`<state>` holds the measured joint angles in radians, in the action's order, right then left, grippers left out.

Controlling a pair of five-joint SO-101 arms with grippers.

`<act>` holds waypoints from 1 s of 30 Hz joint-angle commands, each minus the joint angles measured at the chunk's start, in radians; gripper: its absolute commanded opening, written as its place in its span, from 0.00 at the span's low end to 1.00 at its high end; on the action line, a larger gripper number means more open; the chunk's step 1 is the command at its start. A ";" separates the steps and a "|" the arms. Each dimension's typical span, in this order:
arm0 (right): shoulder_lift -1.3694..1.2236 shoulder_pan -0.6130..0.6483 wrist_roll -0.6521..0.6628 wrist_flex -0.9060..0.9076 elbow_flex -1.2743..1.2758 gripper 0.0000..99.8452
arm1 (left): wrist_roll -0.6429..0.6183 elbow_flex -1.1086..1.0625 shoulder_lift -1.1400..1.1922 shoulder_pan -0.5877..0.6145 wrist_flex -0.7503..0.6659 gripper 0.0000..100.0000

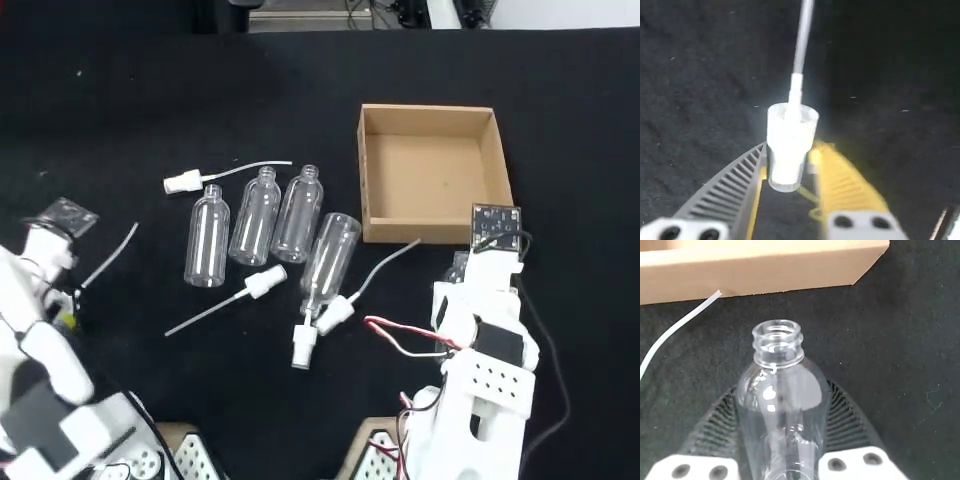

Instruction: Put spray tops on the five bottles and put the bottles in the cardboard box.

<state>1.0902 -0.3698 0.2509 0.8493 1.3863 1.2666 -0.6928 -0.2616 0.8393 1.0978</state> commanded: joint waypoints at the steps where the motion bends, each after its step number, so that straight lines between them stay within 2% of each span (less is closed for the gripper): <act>1: 0.024 -0.012 -0.006 -0.028 -0.005 0.01 | 0.003 0.171 0.112 0.050 -0.012 0.27; 5: 0.024 -0.012 -0.006 -0.028 -0.005 0.01 | 0.000 0.254 0.176 0.071 -0.009 0.23; 8: 0.024 -0.012 -0.006 -0.028 -0.005 0.01 | -0.061 0.315 0.178 0.074 0.078 0.22; 10: 0.022 -0.012 -0.006 -0.028 -0.005 0.01 | -0.146 0.389 0.178 0.070 0.212 0.22; 13: 0.022 -0.012 -0.006 -0.028 -0.005 0.01 | -0.348 0.484 0.178 0.056 0.423 0.22; 15: 0.022 -0.012 -0.003 -0.029 -0.005 0.01 | -0.486 0.509 0.178 0.051 0.486 0.22; 19: 0.022 -0.012 0.000 -0.029 -0.005 0.01 | -0.686 0.464 0.180 0.056 0.480 0.22; 26: 0.022 -0.012 0.000 -0.029 -0.005 0.01 | -1.010 0.320 0.158 0.108 0.292 0.22; 30: 0.022 -0.012 0.002 -0.032 -0.005 0.01 | -1.209 0.286 0.153 0.107 0.284 0.22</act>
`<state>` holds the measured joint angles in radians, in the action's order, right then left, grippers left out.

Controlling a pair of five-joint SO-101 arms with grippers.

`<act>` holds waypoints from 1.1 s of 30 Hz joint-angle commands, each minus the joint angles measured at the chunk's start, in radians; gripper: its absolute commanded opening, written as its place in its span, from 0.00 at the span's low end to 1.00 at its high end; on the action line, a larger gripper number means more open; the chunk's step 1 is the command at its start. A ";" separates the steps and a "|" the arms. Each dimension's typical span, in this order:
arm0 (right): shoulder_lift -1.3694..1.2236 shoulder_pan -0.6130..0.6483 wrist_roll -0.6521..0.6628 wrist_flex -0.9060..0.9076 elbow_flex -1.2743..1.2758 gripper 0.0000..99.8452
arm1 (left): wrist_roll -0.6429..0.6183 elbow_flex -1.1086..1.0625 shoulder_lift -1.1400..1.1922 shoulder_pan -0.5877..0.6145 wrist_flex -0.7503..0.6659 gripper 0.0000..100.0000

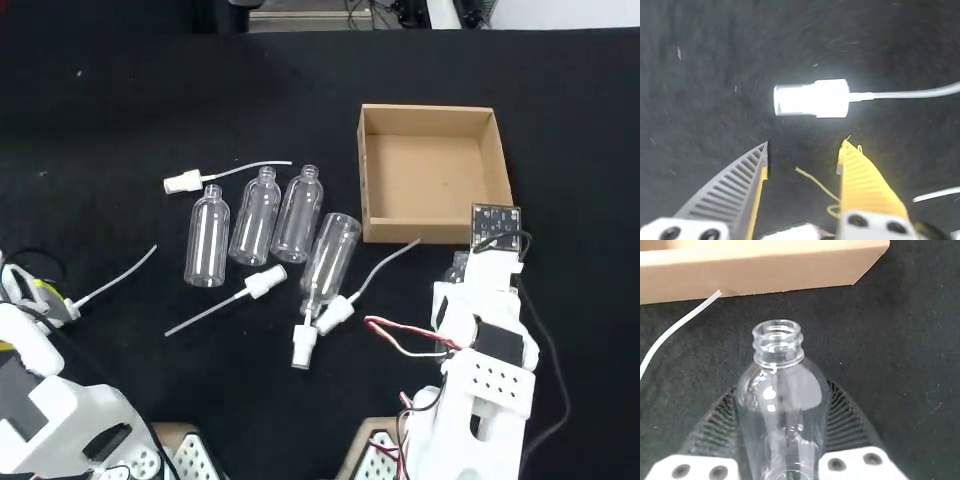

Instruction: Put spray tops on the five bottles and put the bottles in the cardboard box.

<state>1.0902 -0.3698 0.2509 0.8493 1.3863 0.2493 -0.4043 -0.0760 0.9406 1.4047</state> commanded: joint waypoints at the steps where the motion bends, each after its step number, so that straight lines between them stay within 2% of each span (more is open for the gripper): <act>1: 0.022 -0.012 0.002 -0.032 -0.005 0.01 | -0.253 -0.001 -0.029 0.005 -0.023 0.22; 6: 0.022 -0.011 0.002 -0.032 -0.005 0.01 | -0.608 -0.008 -0.029 -0.028 -0.023 0.22; 10: 0.022 -0.011 0.002 -0.031 -0.005 0.01 | -0.761 -0.022 -0.028 -0.091 -0.028 0.22; 14: 0.022 -0.011 0.002 -0.029 -0.005 0.01 | -0.789 -0.053 -0.028 -0.131 -0.038 0.22; 20: 0.022 0.021 0.002 -0.028 -0.001 0.01 | -0.790 -0.105 -0.028 -0.087 -0.221 0.22; 25: 0.027 0.091 0.061 -0.032 0.031 0.01 | -0.790 -0.163 -0.028 -0.082 -0.299 0.22; 33: 0.027 0.095 0.064 -0.032 0.033 0.01 | -0.790 -0.262 -0.026 -0.082 -0.445 0.22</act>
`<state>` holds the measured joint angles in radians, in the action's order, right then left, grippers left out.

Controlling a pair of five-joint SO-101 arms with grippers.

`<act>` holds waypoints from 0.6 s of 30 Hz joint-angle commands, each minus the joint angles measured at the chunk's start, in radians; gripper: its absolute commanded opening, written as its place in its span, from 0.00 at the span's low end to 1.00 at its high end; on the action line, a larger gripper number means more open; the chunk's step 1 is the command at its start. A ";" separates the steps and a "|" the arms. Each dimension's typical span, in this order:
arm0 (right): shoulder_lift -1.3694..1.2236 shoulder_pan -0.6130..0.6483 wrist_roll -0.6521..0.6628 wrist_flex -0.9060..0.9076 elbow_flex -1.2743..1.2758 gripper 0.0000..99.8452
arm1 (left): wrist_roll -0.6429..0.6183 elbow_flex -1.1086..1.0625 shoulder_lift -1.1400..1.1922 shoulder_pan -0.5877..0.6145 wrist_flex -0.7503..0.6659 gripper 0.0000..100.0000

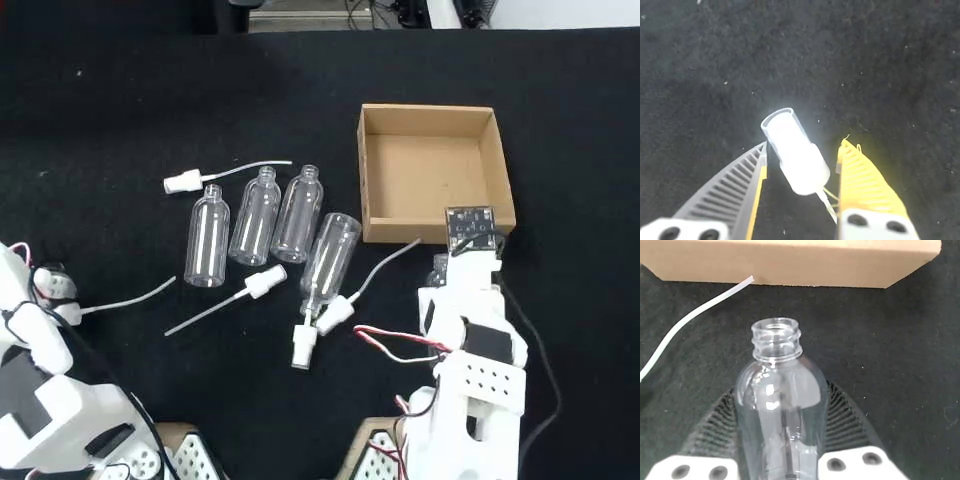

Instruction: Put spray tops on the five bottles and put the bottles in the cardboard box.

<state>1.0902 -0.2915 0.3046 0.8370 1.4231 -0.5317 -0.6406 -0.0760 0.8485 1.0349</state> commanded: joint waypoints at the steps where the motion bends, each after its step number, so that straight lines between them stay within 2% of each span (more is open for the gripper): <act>1: 0.027 0.017 0.011 -0.020 -0.004 0.01 | -0.009 -0.036 -0.026 0.010 -0.091 0.21; 5: 0.027 0.017 0.011 -0.020 -0.004 0.01 | -0.005 -0.047 -0.035 0.007 -0.101 0.21; 7: 0.027 0.017 0.011 -0.020 -0.004 0.01 | -0.003 -0.039 -0.038 0.007 -0.103 0.14; 9: 0.027 0.017 0.011 -0.020 -0.004 0.01 | 0.000 -0.019 -0.038 0.008 -0.100 0.03; 12: 0.027 0.017 0.011 -0.018 -0.004 0.01 | 0.003 0.005 -0.038 0.012 -0.101 0.07; 14: 0.027 0.017 0.011 -0.017 -0.004 0.01 | 0.072 0.038 -0.038 0.015 -0.103 0.07; 18: 0.027 0.017 0.011 -0.015 -0.005 0.01 | 0.348 0.130 -0.038 -0.010 -0.100 0.07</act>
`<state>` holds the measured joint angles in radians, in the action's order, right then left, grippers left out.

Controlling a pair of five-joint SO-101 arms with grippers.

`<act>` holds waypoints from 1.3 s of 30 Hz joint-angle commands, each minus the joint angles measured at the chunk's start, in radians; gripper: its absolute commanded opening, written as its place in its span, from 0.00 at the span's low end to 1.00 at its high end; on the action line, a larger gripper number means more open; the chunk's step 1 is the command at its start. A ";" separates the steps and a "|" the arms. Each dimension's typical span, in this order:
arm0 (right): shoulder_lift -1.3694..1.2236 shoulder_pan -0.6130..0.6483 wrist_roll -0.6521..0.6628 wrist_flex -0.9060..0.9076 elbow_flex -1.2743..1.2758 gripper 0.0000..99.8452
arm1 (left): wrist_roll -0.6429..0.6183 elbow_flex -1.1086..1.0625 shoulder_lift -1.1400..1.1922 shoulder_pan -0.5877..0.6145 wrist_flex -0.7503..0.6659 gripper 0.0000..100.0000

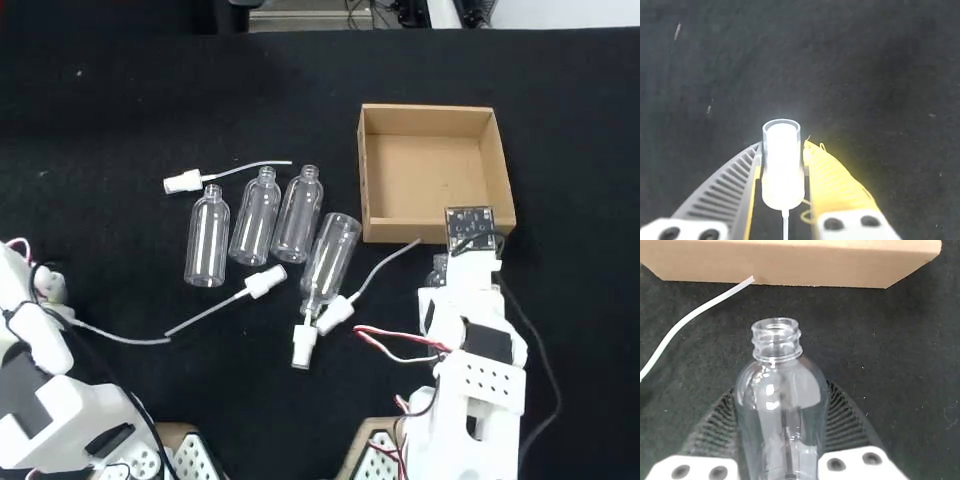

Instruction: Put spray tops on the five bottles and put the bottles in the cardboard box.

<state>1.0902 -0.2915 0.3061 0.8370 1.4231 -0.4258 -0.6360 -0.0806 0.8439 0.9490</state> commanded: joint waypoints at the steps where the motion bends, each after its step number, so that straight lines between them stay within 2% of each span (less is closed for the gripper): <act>1: 0.027 0.018 0.009 -0.015 -0.007 0.01 | 0.315 0.148 -0.034 -0.024 -0.012 0.07; 4: 0.028 0.021 0.008 -0.014 -0.015 0.01 | 0.453 0.211 -0.035 -0.079 0.000 0.07; 6: 0.028 0.023 0.008 0.006 -0.041 0.01 | 0.454 0.286 -0.051 -0.128 0.098 0.07; 10: 0.028 0.032 0.008 0.176 -0.188 0.01 | 0.454 0.467 -0.149 -0.257 0.364 0.07; 14: 0.028 0.104 0.008 0.296 -0.338 0.01 | 0.454 0.575 -0.290 -0.340 0.427 0.07; 18: 0.028 0.222 0.008 0.301 -0.476 0.01 | 0.454 0.613 -0.413 -0.432 0.427 0.07; 21: 0.028 0.374 -0.041 0.264 -0.535 0.01 | 0.454 0.613 -0.471 -0.530 0.416 0.07; 27: 0.025 0.605 -0.150 0.087 -0.503 0.01 | 0.451 0.584 -0.494 -0.688 0.261 0.07; 34: 0.027 0.680 -0.198 -0.238 -0.341 0.01 | 0.258 0.650 -0.488 -0.805 0.172 0.07; 39: 0.027 0.677 -0.247 -0.327 -0.245 0.01 | 0.196 0.674 -0.496 -0.903 0.046 0.07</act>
<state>1.0902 0.3759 0.0744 0.5762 1.1638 -0.1849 -0.0299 -0.5424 0.0276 1.1024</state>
